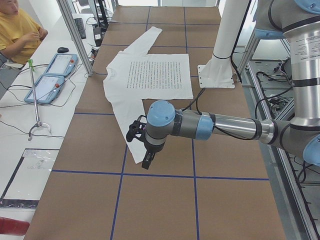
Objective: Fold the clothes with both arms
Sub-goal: 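Move the right gripper to the cuff of the sleeve nearest it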
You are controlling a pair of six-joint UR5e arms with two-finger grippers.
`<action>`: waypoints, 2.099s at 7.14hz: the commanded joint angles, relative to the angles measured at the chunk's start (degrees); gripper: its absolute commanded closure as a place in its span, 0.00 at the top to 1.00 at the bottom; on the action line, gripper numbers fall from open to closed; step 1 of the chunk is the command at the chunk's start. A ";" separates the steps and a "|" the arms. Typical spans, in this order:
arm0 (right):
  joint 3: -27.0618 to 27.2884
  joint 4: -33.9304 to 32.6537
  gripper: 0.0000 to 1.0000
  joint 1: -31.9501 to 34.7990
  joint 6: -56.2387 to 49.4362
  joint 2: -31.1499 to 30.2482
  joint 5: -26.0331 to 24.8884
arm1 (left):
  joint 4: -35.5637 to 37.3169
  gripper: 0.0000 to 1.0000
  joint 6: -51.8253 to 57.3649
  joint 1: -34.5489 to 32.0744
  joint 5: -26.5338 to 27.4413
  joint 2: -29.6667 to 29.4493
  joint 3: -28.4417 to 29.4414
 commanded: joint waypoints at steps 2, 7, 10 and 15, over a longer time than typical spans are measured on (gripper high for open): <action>1.77 0.63 1.00 -0.05 0.70 0.45 5.78 | 0.37 1.00 -0.19 0.00 0.49 0.44 -4.21; -2.87 17.59 1.00 -0.05 6.94 3.97 11.26 | -11.07 1.00 -1.16 -0.61 -0.12 -4.39 -4.87; -6.47 34.86 0.99 -10.02 21.18 3.36 10.15 | -18.70 1.00 -0.98 -0.61 -0.21 -4.31 -0.01; -31.12 63.27 0.88 -23.69 42.89 14.40 -3.75 | -18.79 1.00 -0.90 -0.61 -0.30 -3.69 -0.10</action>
